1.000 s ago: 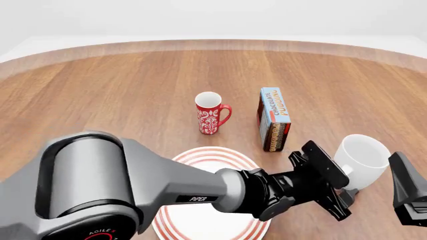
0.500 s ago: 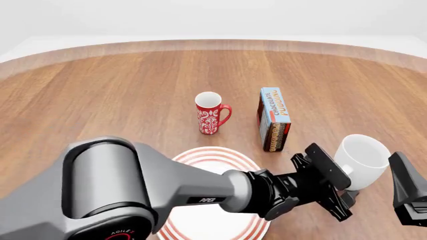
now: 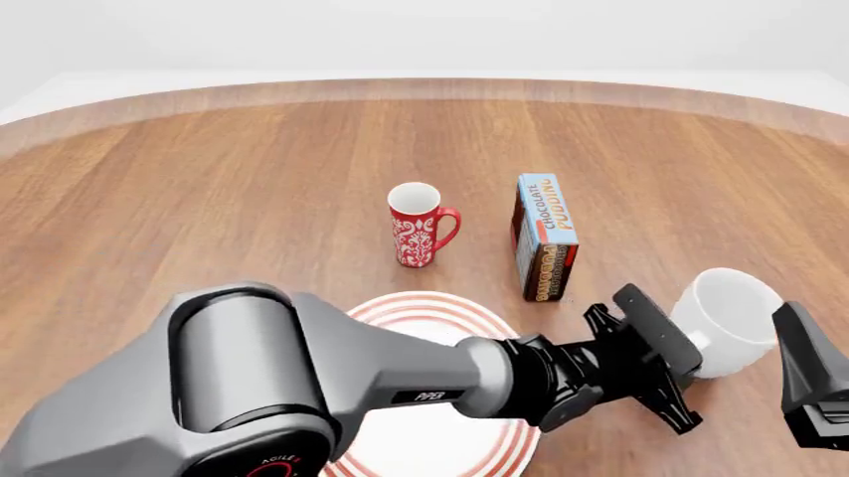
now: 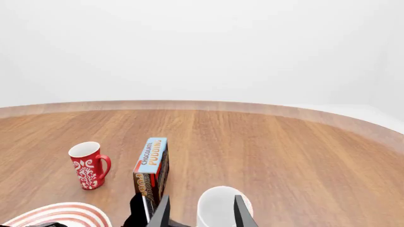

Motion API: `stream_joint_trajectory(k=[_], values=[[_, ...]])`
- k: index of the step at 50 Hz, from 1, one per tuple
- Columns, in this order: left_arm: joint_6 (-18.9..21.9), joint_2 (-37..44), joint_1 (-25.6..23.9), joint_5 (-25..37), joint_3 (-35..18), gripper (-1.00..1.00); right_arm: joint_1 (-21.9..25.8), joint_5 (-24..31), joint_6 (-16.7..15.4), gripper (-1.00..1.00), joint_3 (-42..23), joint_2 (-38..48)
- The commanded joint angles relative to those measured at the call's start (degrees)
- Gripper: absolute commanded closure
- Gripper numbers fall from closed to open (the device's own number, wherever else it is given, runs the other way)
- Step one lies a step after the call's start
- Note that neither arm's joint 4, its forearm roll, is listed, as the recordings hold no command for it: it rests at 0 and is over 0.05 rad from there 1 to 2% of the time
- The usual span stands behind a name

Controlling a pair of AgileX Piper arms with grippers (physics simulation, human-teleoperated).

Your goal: Pick up the white mug and put it on the plate, and put the chocolate pudding to the right of the plate.

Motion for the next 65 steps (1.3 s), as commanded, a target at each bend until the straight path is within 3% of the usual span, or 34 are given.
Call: stream_joint_trajectory(k=[1,21,65], values=[[-0.34,1.17,0.09,0.26,-0.68,1.0,0.01,0.01,0.0,-1.0,0.0,0.0],[-0.47,-1.08,0.95,-1.34,2.39,1.0,0.0,-0.02,-0.01,-1.0,0.0,0.0],[-0.29,-12.61,2.8,-8.56,15.7,1.0,0.14,-0.33,0.67,-1.0,0.04,0.1]])
